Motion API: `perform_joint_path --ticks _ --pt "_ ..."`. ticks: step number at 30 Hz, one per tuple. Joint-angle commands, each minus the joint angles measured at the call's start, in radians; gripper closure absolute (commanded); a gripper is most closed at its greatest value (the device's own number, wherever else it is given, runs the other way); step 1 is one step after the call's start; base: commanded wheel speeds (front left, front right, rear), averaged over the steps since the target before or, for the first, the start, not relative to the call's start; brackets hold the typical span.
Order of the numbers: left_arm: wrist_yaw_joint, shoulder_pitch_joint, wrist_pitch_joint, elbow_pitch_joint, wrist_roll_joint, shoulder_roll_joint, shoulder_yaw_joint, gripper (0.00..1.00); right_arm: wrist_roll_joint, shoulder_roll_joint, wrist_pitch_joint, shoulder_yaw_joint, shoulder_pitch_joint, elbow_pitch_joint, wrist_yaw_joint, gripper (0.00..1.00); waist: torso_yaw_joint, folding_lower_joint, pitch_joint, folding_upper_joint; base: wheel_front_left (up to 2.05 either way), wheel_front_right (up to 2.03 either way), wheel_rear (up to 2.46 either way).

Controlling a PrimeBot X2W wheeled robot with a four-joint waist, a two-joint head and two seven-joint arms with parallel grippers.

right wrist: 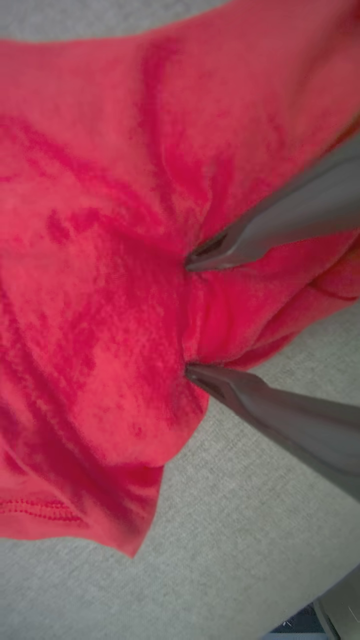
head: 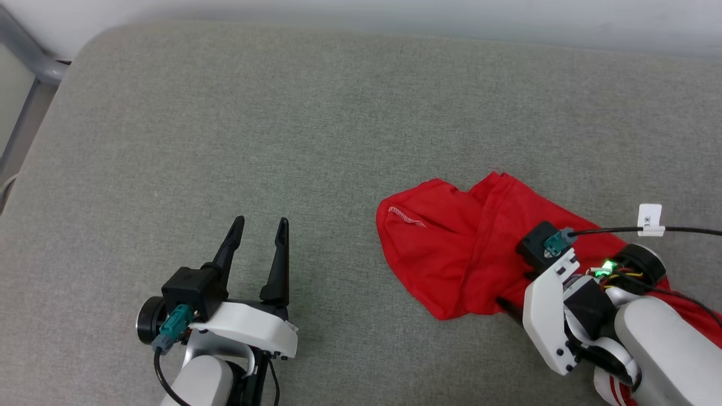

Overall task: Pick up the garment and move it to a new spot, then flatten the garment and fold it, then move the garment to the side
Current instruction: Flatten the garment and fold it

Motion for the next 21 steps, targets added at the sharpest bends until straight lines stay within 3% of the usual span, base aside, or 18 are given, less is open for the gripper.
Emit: perform_joint_path --ticks 1,2,5,11,16,21 --pt "-0.005 -0.012 -0.006 0.002 0.004 -0.004 0.005 0.0 0.011 0.007 0.017 0.033 0.022 0.037 0.0 0.91 0.004 -0.0001 0.003 0.0 0.0 0.0 0.0" --pt "-0.007 -0.011 -0.006 0.006 0.005 -0.007 0.008 0.0 0.018 0.007 0.014 0.038 0.009 0.041 0.0 1.0 0.003 -0.0001 0.002 0.0 0.0 0.0 0.0" --pt "-0.008 -0.014 -0.008 0.016 0.009 -0.012 0.015 0.0 0.029 0.012 -0.038 0.018 -0.051 0.031 0.0 1.0 -0.005 -0.0001 -0.008 0.0 0.0 0.0 0.0" --pt "-0.017 -0.009 -0.007 0.013 0.02 -0.015 0.031 0.0 0.016 0.03 -0.174 -0.116 -0.188 0.019 -0.001 1.0 -0.037 -0.0001 -0.022 0.0 0.0 0.0 0.0" --pt "-0.023 -0.009 -0.006 0.008 0.03 -0.016 0.034 0.0 0.001 0.034 -0.231 -0.291 -0.249 0.045 -0.001 1.0 -0.059 -0.0001 -0.015 0.0 0.0 0.0 0.0" --pt "-0.031 -0.016 -0.006 0.008 0.037 -0.023 0.035 0.0 0.001 0.05 -0.261 -0.544 -0.173 0.148 -0.001 1.0 -0.066 -0.0001 0.002 0.0 0.0 0.0 0.0"
